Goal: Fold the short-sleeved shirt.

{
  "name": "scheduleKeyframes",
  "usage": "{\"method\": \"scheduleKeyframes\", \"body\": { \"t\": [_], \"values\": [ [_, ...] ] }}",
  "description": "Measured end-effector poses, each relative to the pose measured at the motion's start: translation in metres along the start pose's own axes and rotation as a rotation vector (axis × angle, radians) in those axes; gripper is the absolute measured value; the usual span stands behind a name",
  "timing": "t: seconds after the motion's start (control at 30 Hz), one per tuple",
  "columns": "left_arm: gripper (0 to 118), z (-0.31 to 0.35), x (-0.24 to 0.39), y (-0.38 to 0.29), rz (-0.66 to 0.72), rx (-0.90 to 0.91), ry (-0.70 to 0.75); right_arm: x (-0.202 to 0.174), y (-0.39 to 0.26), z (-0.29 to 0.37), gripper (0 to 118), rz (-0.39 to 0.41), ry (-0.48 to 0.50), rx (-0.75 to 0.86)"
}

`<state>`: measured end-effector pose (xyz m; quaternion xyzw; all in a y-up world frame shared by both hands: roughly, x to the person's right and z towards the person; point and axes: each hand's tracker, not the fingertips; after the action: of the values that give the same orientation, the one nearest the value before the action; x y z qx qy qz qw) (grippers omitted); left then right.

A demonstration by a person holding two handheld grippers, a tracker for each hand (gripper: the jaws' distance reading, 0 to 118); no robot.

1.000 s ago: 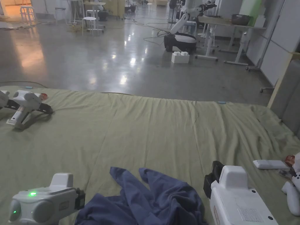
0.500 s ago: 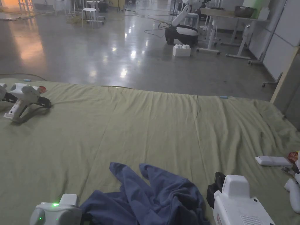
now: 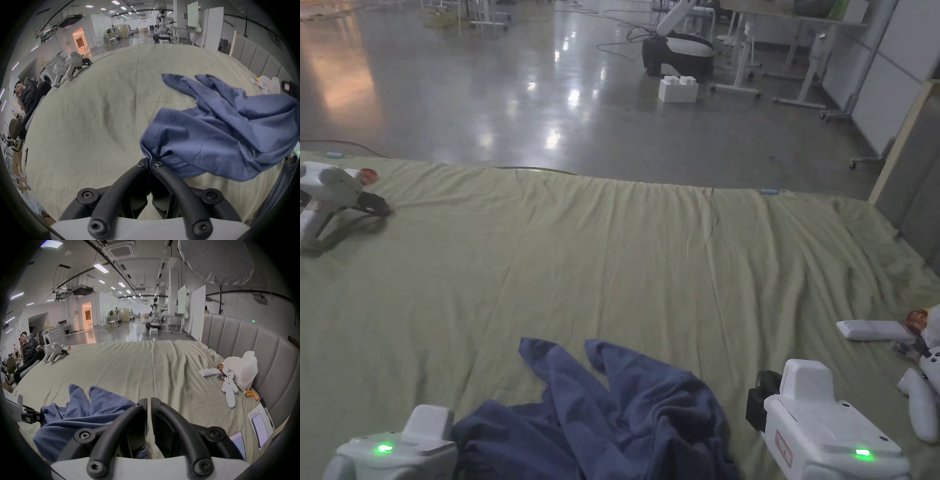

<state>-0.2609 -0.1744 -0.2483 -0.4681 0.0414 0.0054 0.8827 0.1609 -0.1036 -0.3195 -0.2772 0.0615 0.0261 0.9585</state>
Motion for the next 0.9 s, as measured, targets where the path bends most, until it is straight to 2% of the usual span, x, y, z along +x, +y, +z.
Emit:
{"method": "scheduleKeyframes", "body": {
  "t": [0.07,0.2,0.33,0.47,0.6,0.67,0.7,0.73,0.77,0.8,0.83,0.9],
  "values": [
    [0,0.009,-0.006,-0.001,0.048,0.041,-0.044,0.007,-0.001,-0.011,43,-0.012,0.009,-0.087],
    [0,0.019,-0.010,-0.002,0.057,0.070,-0.053,0.015,-0.021,-0.022,61,0.009,0.022,-0.290],
    [0,0.024,-0.012,-0.003,0.058,0.086,-0.059,0.014,-0.058,-0.023,62,0.039,0.002,-0.423],
    [0,0.024,-0.009,-0.004,0.051,0.092,-0.056,0.004,-0.090,-0.032,62,0.029,0.055,-0.521],
    [0,0.020,-0.006,-0.006,0.039,0.088,-0.049,-0.010,-0.100,-0.042,51,0.040,0.045,-0.509],
    [0,0.018,-0.005,-0.007,0.040,0.082,-0.045,-0.015,-0.099,-0.045,40,0.066,0.033,-0.510],
    [0,0.018,-0.004,-0.007,0.042,0.082,-0.043,-0.017,-0.097,-0.043,31,0.068,0.041,-0.510],
    [0,0.018,-0.004,-0.007,0.043,0.081,-0.043,-0.019,-0.096,-0.042,9,0.073,0.043,-0.507],
    [0,0.018,-0.003,-0.008,0.046,0.081,-0.044,-0.023,-0.096,-0.040,4,0.111,0.032,-0.494],
    [0,0.018,-0.003,-0.009,0.049,0.083,-0.045,-0.026,-0.096,-0.038,4,0.169,0.003,-0.478],
    [0,0.018,-0.002,-0.009,0.050,0.086,-0.046,-0.027,-0.098,-0.037,3,0.197,0.030,-0.475],
    [0,0.022,-0.003,-0.009,0.055,0.100,-0.052,-0.021,-0.098,-0.029,3,0.150,0.036,-0.447]
  ]
}}
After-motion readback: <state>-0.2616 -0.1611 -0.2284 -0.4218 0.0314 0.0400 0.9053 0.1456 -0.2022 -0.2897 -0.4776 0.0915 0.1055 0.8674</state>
